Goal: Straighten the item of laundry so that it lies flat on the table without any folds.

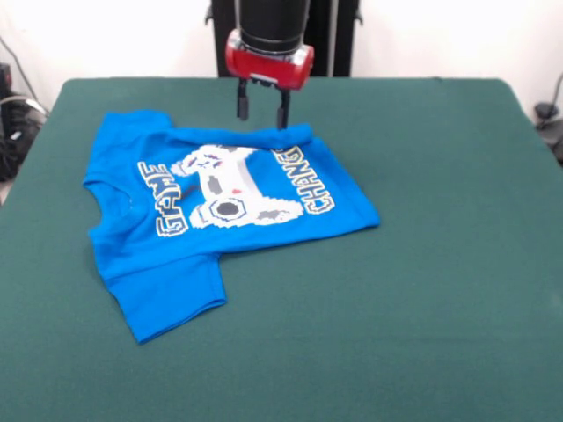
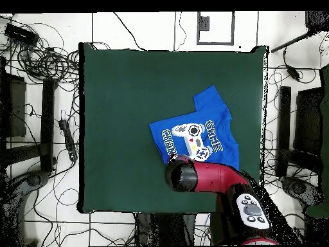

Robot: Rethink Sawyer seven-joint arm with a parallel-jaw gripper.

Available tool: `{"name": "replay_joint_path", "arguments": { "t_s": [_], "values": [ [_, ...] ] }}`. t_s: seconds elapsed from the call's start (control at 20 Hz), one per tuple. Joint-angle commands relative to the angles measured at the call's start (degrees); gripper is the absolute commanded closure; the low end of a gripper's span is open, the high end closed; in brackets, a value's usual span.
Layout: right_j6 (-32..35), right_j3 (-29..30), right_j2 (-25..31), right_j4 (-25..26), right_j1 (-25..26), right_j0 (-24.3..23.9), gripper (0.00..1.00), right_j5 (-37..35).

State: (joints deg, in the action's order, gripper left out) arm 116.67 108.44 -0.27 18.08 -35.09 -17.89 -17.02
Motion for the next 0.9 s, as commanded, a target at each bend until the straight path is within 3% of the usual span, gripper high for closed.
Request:
{"name": "replay_joint_path", "arguments": {
  "t_s": [0.05,0.9],
  "values": [
    [7.62,-3.68,4.08,-4.05,3.62,2.44,0.0,-0.34],
    [8.57,-6.19,3.44,-5.29,7.0,4.02,0.0,1.67]
  ]
}}
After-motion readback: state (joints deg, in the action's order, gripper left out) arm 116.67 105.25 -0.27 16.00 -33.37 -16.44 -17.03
